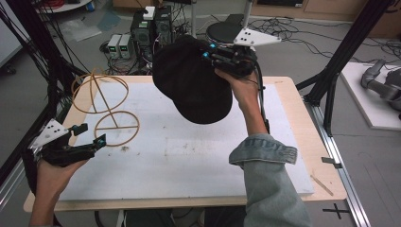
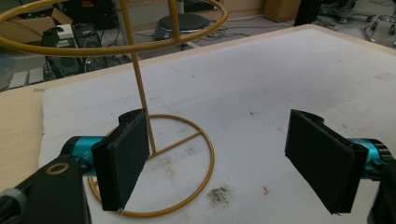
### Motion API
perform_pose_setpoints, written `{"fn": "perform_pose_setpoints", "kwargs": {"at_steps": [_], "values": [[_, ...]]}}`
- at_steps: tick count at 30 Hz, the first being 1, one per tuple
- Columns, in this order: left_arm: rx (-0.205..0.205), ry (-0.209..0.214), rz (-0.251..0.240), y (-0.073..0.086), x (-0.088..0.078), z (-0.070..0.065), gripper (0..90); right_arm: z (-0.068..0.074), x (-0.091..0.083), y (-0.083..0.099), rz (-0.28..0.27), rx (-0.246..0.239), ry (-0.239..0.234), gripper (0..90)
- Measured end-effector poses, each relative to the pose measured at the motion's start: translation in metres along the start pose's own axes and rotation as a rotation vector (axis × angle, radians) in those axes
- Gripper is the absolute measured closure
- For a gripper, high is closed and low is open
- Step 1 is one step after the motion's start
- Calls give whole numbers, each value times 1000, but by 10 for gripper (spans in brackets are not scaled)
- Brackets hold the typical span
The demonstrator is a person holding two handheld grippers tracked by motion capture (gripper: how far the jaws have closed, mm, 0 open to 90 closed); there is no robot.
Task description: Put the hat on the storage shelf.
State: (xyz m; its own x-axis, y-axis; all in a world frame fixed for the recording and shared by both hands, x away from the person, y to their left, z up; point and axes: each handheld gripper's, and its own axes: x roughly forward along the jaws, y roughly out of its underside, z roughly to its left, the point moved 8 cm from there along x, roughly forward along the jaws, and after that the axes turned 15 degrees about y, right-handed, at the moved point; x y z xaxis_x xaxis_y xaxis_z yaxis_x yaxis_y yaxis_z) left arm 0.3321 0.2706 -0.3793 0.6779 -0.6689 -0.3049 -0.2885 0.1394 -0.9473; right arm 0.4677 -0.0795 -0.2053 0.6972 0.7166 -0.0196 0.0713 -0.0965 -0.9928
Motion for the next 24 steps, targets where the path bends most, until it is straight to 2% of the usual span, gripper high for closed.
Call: {"fn": "perform_pose_setpoints", "kwargs": {"at_steps": [3, 8, 12, 24], "values": [[0, 1, -4, -1, -2, 0, 220, 13, 16, -2, -2, -2, -30, 832], [0, 1, -6, -1, -5, 0, 221, 29, 35, -5, -26, 27, -76, 832], [0, -2, -5, -1, -7, 1, 221, 39, 46, -8, -38, 40, -105, 832], [-1, -1, -11, 0, -14, -1, 221, 84, 86, -23, -85, 82, -208, 832]]}}
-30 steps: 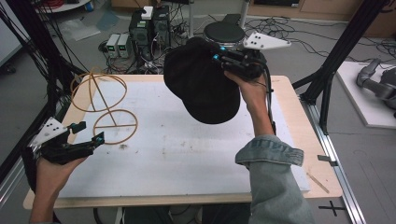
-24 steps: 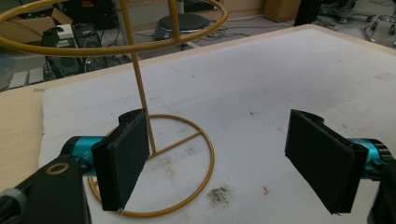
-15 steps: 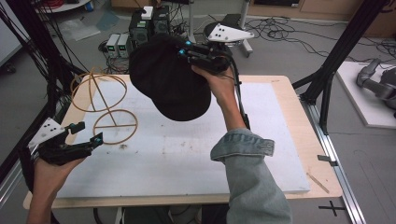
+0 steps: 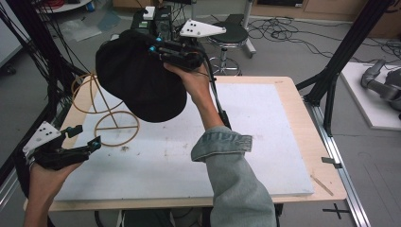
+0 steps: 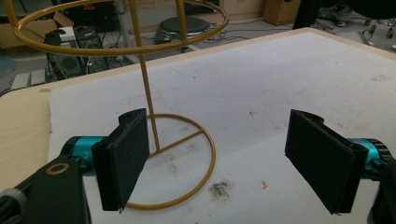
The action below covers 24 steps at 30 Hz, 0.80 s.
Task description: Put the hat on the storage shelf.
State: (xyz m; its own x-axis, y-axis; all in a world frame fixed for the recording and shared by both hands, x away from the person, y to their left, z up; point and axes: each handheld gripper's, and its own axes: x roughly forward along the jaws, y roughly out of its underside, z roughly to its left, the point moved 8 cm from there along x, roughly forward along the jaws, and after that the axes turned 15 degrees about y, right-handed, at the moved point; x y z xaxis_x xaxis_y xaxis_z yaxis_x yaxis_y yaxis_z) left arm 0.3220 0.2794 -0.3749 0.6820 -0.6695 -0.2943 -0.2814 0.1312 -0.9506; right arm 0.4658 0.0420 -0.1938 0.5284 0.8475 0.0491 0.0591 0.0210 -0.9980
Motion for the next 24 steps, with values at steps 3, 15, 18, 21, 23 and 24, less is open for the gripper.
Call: {"fn": "perform_pose_setpoints", "kwargs": {"at_steps": [3, 15, 18, 21, 23, 24], "values": [[2, 0, 2, 1, -2, 0, 221, 9, 11, 0, 6, -7, -21, 831], [-4, -4, 0, 3, -8, 1, 221, 31, 50, 17, 70, 6, -68, 823], [-5, -5, 1, 4, -8, 1, 220, 32, 56, 20, 77, 17, -75, 820], [-4, -8, 0, 3, -11, 1, 220, 33, 65, 24, 83, 51, -85, 819], [-2, -10, 0, 3, -13, 1, 221, 35, 69, 27, 94, 62, -88, 815], [-2, -10, 0, 3, -13, 1, 221, 36, 72, 27, 95, 65, -91, 811]]}}
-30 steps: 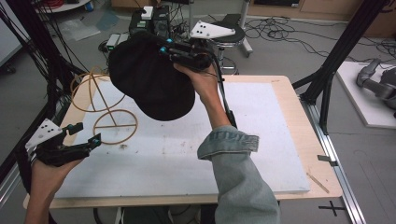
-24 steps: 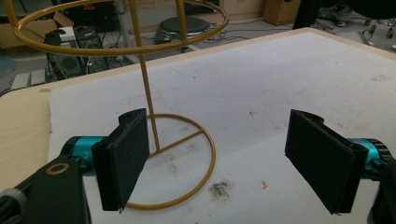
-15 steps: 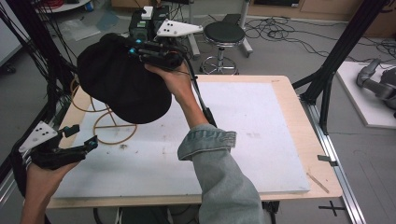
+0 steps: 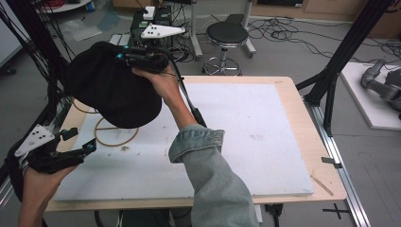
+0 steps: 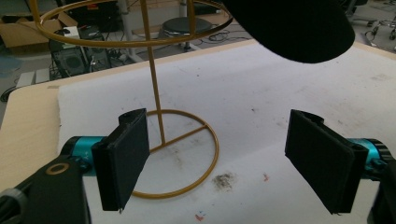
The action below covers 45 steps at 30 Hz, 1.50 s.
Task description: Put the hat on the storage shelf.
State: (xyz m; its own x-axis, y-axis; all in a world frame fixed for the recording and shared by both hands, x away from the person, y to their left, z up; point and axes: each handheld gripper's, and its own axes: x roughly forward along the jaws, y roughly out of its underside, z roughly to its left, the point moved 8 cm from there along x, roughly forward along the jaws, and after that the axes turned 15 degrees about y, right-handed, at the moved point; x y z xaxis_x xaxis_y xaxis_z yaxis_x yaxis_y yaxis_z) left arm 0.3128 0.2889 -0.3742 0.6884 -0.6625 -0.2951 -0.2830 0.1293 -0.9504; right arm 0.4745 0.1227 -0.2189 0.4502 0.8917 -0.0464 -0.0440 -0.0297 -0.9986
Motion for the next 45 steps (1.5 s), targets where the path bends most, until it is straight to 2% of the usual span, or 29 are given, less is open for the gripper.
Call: {"fn": "perform_pose_setpoints", "kwargs": {"at_steps": [4, 12, 13, 16, 20, 22, 31, 40, 45], "values": [[-3, -6, -2, 1, -4, 1, 221, 6, 12, 1, 25, -8, 8, 799], [-5, -15, -9, 1, -12, 1, 220, 11, 35, 9, 89, -23, 59, 787], [-5, -17, -10, 2, -14, 1, 220, 10, 39, 14, 113, -16, 77, 783], [-5, -17, -9, 2, -14, 1, 221, 8, 45, 20, 144, 16, 89, 771], [-6, -18, -9, 3, -15, 1, 221, 8, 52, 27, 168, 50, 86, 752], [-6, -18, -9, 3, -15, 1, 221, 8, 55, 31, 180, 50, 94, 737], [-2, -10, -1, 3, -12, -1, 221, 7, 61, 44, 242, 57, 99, 647], [1, -6, -1, 2, -10, -2, 221, 9, 63, 47, 246, 42, 113, 624], [6, -3, -1, 1, -10, -3, 221, 6, 59, 46, 251, 35, 131, 567]]}}
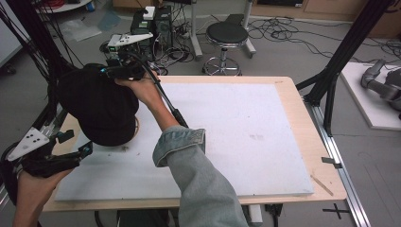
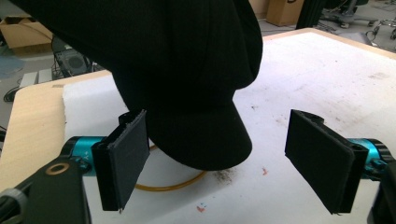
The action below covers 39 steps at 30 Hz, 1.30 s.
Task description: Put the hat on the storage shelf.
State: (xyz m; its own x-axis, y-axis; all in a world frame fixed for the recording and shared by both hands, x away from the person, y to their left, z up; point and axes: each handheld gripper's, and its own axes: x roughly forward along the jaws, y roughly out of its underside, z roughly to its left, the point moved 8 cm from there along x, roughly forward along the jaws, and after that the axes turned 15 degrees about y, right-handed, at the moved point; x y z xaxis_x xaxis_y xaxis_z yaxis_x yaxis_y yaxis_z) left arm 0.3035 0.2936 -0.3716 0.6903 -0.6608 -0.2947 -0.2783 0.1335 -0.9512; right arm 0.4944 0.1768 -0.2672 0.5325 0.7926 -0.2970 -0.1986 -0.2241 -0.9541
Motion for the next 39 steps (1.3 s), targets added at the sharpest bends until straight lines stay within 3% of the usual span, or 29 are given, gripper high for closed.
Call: {"fn": "perform_pose_setpoints", "kwargs": {"at_steps": [9, 17, 20, 23, 24, 28, 29, 30, 31, 32, 34, 35, 36, 39], "values": [[16, 13, -2, -5, 4, -6, 220, -21, -26, 2, -4, 1, 64, 514], [20, 23, 7, -5, 8, -9, 221, -75, -91, 14, -30, 40, 200, 423], [18, 19, 10, -5, 8, -9, 221, -92, -114, 20, 12, 57, 243, 375], [16, 16, 12, -5, 8, -8, 221, -106, -143, 21, -27, 44, 296, 365], [16, 14, 10, -4, 8, -7, 221, -106, -143, 21, -27, 44, 296, 365], [18, 18, 19, -4, 11, -10, 221, -127, -187, 33, -37, 48, 380, 310], [18, 18, 19, -4, 11, -10, 221, -127, -187, 33, -37, 48, 380, 310], [23, 24, 28, -3, 14, -12, 221, -136, -204, 39, -33, 59, 411, 284], [23, 24, 28, -3, 14, -12, 221, -136, -204, 39, -33, 59, 411, 284], [23, 28, 30, -3, 16, -13, 221, -144, -221, 47, -36, 58, 450, 270], [27, 31, 35, -3, 18, -14, 221, -152, -239, 56, -36, 72, 485, 239], [27, 31, 35, -3, 18, -14, 221, -152, -239, 56, -36, 72, 485, 239], [28, 33, 33, -4, 20, -14, 221, -159, -257, 65, -42, 91, 515, 223], [28, 37, 34, -5, 22, -14, 220, -166, -282, 78, -55, 119, 550, 193]]}}
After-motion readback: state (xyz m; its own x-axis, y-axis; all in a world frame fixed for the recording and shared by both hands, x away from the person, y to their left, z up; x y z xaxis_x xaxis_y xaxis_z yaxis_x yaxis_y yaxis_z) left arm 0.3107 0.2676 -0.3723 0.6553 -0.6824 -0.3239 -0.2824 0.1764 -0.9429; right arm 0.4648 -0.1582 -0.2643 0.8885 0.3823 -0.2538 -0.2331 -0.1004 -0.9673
